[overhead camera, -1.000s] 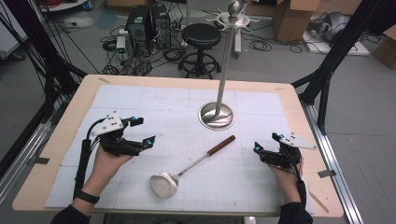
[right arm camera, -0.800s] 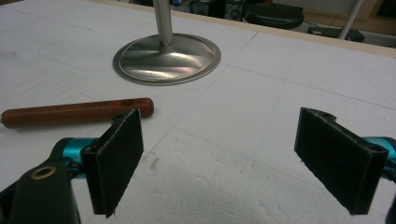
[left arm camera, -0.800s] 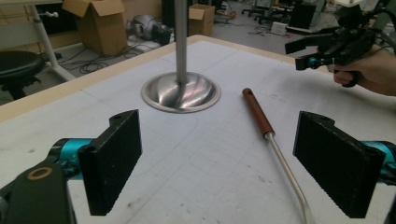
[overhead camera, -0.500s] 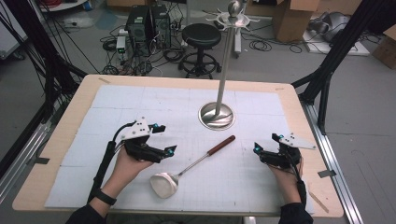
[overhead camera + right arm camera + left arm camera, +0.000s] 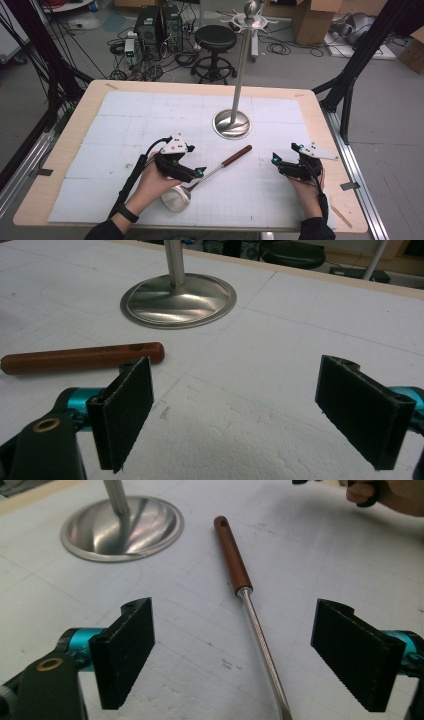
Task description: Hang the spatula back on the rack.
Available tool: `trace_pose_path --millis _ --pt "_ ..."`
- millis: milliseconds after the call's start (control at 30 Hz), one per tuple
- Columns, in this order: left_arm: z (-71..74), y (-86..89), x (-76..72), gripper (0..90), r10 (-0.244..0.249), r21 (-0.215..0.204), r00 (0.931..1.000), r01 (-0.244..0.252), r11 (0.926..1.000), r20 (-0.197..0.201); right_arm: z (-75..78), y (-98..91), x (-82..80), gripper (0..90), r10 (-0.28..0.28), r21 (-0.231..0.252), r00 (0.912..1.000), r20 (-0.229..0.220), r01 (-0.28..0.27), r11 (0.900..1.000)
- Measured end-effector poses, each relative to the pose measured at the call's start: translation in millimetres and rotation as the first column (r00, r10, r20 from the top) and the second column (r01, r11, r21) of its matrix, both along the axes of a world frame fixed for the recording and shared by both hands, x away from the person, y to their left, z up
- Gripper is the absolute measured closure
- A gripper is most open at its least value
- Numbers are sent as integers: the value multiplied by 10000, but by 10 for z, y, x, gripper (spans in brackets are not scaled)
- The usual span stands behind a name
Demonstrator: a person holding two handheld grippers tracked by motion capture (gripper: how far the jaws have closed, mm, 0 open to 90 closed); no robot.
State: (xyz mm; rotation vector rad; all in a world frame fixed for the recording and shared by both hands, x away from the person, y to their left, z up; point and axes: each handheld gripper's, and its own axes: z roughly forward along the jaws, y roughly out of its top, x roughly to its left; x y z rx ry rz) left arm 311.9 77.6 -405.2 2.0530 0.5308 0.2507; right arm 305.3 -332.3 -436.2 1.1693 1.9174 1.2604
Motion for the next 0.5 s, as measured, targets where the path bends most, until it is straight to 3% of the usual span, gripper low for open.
trace_pose_path --millis 233,333,500 --pt "-73 -189 -17 214 -89 846 9998 102 9964 -158 0 -3 -3 150 -25 34 10000 -35 25 10000" --pt "-106 -261 -25 259 -149 1387 9998 162 9902 -103 0 -3 -4 151 -40 62 10000 -51 41 10000" --pt "-170 -360 -37 374 -203 1810 9992 261 9831 -334 -3 -12 -1 151 -4 14 10000 -11 4 10000"
